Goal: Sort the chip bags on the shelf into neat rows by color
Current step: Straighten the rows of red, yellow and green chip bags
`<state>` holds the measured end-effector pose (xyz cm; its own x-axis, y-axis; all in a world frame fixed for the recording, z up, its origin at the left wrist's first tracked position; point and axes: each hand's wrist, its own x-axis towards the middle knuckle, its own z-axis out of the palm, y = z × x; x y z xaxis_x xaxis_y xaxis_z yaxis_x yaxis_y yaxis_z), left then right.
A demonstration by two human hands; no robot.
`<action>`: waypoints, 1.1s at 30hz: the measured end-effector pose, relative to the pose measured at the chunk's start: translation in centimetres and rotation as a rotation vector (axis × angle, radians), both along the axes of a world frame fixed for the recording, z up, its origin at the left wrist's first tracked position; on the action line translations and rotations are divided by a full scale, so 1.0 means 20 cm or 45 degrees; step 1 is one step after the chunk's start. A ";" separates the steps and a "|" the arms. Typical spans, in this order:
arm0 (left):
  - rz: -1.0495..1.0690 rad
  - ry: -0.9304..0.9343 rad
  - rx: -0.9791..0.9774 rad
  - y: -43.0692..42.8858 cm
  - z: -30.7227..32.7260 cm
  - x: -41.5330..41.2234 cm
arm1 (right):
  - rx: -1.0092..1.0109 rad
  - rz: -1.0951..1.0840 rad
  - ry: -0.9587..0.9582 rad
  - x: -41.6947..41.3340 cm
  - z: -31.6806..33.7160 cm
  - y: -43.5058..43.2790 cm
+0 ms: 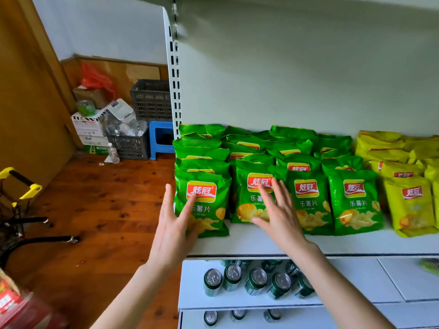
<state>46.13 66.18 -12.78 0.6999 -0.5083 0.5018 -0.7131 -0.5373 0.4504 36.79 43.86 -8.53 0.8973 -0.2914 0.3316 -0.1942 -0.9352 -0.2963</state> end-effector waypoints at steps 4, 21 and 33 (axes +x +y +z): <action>0.061 -0.007 0.040 -0.03 0.00 -0.01 | -0.029 0.098 0.127 0.07 0.00 -0.02; 0.071 -0.084 0.074 0.03 0.02 -0.06 | 0.100 0.124 -0.107 -0.10 0.07 -0.17; -0.057 -0.397 0.116 -0.71 -0.04 -0.39 | -0.300 0.115 0.188 -0.32 0.03 -0.73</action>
